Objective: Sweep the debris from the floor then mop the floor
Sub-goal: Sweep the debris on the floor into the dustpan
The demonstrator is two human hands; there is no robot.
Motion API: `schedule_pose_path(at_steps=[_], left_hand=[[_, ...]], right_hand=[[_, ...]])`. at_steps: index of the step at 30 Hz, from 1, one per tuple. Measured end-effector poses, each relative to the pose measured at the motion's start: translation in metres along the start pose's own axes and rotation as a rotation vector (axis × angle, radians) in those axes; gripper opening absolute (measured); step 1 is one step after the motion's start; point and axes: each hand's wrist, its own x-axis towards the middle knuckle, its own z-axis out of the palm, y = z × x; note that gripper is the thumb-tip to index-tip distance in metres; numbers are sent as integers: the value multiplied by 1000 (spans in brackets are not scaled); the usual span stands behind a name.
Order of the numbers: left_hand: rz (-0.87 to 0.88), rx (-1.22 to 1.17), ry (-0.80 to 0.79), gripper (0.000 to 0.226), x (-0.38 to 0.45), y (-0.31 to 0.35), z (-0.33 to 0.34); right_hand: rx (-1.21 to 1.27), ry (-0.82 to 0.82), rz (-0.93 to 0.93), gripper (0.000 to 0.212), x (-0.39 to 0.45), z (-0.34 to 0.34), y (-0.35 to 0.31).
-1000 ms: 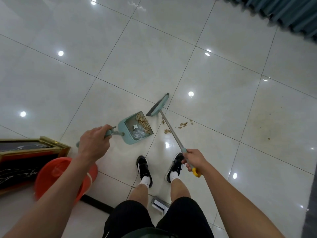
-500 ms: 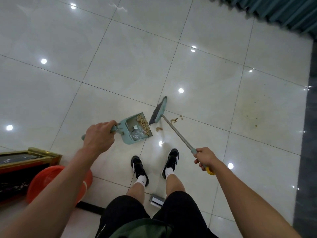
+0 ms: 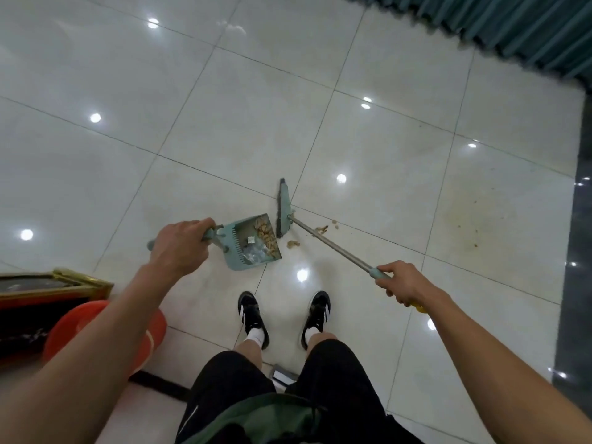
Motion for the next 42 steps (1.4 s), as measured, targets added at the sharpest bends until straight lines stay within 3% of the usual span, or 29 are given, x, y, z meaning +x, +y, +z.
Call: schedule_pose_path(at_steps=[14, 19, 23, 34, 42], left_hand=[[-182, 31, 66, 16, -66, 51, 12], [-211, 10, 50, 14, -69, 62, 16], [-230, -14, 44, 13, -66, 67, 20], [-302, -127, 119, 14, -49, 71, 40], [-359, -266, 162, 17, -45, 77, 63]], right_hand=[[-371, -142, -188, 35, 45, -52, 9], [-644, -22, -259, 23, 56, -60, 1], [-730, 58, -209, 18, 63, -69, 3], [-654, 159, -104, 18, 59, -89, 28], [-130, 110, -60, 33, 44, -53, 21]])
